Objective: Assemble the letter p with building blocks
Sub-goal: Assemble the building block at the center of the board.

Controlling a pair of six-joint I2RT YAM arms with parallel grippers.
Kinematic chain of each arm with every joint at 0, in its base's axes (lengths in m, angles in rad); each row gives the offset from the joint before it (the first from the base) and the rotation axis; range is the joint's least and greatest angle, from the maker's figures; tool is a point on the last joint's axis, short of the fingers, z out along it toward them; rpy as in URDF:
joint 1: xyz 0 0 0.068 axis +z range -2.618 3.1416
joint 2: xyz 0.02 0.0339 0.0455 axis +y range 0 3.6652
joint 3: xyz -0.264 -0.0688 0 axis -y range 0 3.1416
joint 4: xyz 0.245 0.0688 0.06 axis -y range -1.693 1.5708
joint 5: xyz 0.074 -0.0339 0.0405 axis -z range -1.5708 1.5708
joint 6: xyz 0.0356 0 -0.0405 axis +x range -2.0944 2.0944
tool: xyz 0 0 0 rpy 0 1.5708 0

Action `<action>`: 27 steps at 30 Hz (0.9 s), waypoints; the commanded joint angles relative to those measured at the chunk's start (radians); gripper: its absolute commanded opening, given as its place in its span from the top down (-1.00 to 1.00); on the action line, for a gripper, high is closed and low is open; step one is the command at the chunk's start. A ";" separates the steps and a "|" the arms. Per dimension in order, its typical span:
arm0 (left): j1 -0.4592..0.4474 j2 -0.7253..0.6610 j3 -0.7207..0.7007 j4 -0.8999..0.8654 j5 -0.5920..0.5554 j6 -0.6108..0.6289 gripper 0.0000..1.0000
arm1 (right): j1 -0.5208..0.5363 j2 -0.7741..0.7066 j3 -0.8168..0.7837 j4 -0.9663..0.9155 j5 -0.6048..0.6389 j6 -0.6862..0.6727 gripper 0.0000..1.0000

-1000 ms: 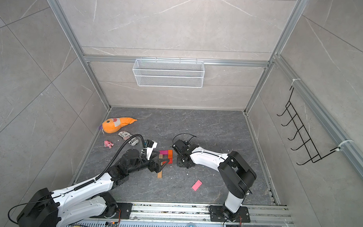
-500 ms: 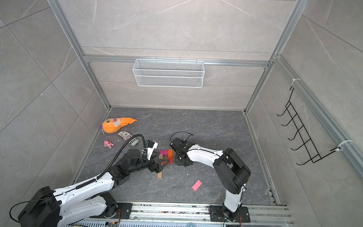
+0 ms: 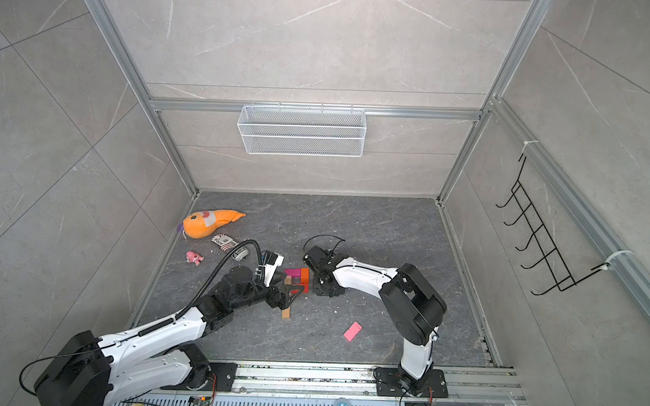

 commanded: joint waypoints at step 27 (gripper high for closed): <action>-0.001 -0.007 0.035 -0.005 -0.001 0.012 -1.00 | 0.006 -0.036 -0.050 -0.008 -0.010 0.007 0.25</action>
